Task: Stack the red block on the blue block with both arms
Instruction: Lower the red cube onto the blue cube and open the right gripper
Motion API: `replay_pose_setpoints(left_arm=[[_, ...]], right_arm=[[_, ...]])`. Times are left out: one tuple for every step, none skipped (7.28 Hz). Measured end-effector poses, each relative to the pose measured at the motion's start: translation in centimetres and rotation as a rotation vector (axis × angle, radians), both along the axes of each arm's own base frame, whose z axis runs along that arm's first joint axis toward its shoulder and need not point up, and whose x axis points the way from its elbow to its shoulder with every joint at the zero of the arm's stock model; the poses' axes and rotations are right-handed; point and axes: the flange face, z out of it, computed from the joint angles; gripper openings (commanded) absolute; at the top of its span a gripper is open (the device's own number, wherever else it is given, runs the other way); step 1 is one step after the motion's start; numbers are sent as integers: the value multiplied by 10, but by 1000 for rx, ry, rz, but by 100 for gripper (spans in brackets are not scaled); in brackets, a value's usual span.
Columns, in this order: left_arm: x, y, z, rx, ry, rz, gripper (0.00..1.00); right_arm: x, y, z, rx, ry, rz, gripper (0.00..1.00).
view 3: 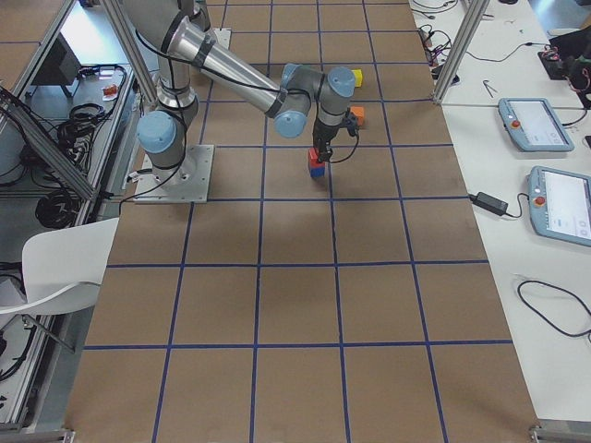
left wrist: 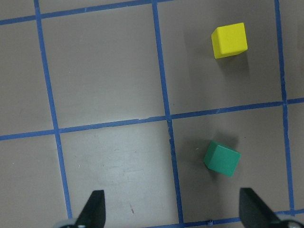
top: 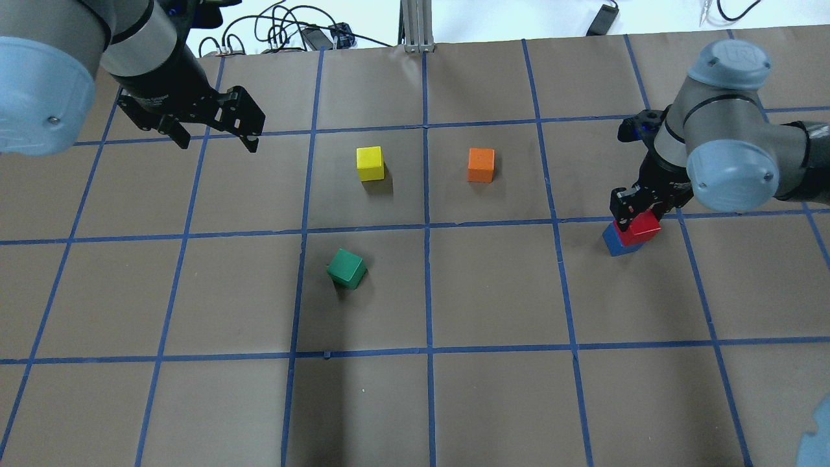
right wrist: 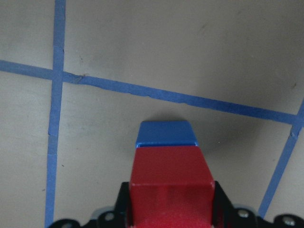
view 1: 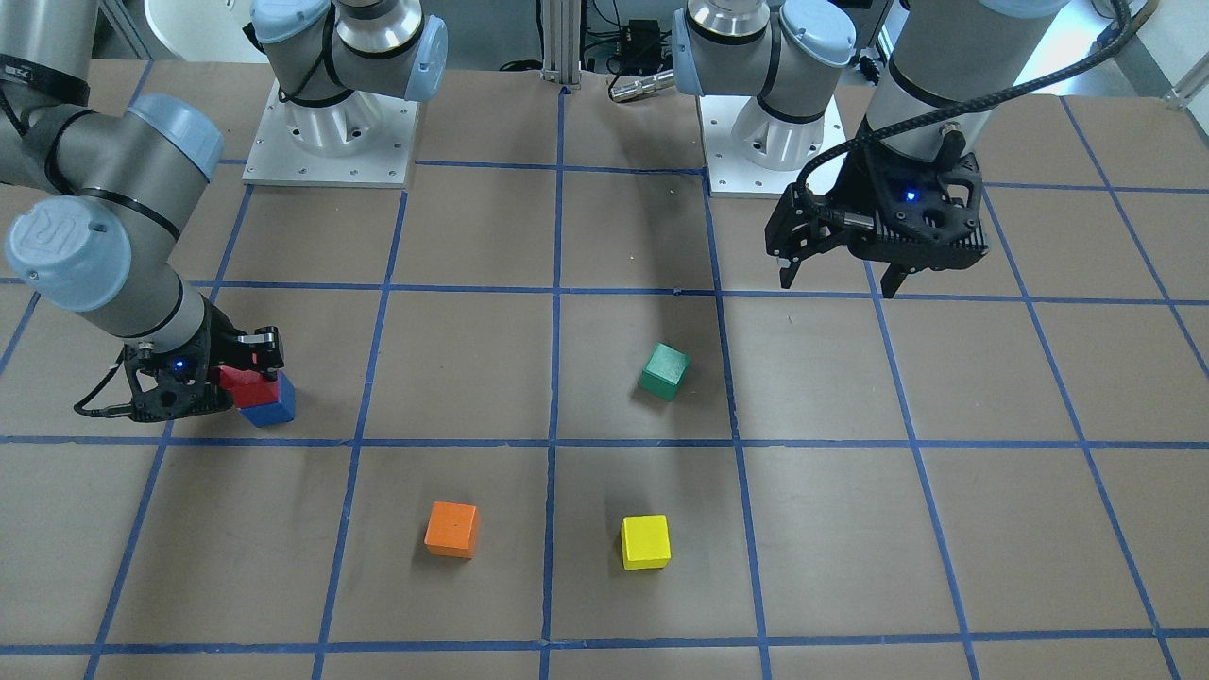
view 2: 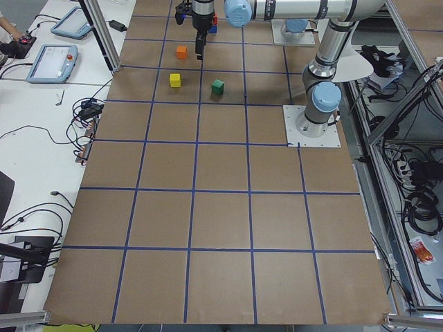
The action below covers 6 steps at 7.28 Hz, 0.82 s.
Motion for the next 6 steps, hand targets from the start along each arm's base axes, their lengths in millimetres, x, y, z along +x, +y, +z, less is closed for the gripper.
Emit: replay_pose_setpoints(left_arm=[[0,0,-1,1,-1,0,100],[-1,1,-1,1,-1,-1,100],[-1,1,-1,1,-1,-2,100],[-1,2,-1,2,-1,-2,100],[-1,2,-1,1,-2,-2,100],[-1,2,-1,2,-1,-2,100]], right_arm=[[0,0,0,1,1,0,82],[0,0,-1,2,1,-2,89],[0,0,0,1,2,-4,98],[-1,-1,2,-4,4,-5,100],[-1,-5,12,-23,10,-7,100],[-2,-8,29,-44,16,-9,100]])
